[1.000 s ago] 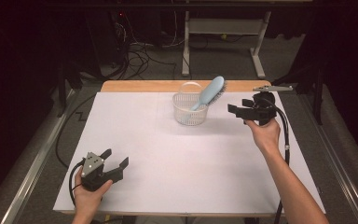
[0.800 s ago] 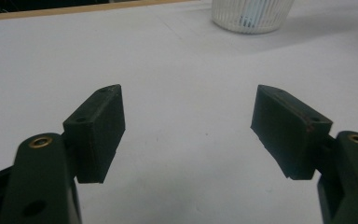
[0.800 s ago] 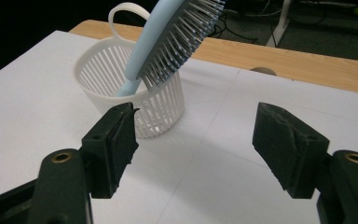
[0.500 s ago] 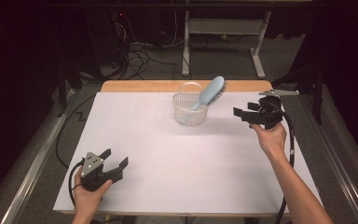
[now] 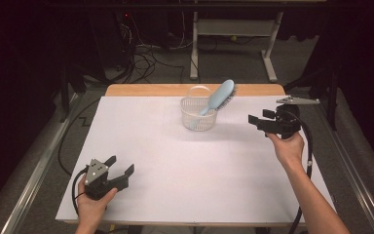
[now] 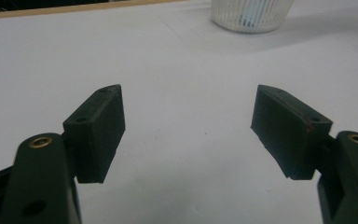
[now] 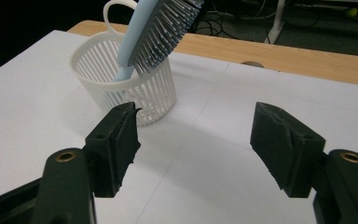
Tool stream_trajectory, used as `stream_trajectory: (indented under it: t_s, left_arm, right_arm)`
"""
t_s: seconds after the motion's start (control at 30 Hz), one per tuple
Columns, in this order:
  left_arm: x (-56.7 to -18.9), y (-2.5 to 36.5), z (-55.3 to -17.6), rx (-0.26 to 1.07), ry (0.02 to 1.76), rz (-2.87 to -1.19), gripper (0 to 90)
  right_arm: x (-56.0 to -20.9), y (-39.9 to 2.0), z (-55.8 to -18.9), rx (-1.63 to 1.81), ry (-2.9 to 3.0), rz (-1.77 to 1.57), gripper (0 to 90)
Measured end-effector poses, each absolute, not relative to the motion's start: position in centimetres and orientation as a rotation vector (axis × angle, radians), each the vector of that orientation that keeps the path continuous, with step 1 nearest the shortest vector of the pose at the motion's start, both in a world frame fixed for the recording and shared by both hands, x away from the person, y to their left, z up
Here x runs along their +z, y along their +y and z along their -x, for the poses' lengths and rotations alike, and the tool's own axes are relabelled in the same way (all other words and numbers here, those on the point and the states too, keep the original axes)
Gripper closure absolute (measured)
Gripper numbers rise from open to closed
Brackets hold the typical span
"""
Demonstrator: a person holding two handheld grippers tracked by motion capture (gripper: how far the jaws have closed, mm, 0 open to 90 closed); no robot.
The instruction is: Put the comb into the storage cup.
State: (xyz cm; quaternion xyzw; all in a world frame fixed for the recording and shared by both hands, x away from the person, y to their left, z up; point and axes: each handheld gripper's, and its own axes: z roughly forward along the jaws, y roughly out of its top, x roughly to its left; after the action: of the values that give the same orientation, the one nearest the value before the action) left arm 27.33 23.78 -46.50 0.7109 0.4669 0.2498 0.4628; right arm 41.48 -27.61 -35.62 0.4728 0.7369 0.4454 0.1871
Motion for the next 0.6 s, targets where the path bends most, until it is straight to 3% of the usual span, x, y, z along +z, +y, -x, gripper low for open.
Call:
stream_trajectory:
  t_s: [0.6]
  left_arm:
    - [-46.5, 23.8, -27.4, 0.615, 1.149, -1.749, 26.6]
  right_arm:
    - [-35.5, -28.6, -40.0, 1.247, 2.073, -1.303, 32.5]
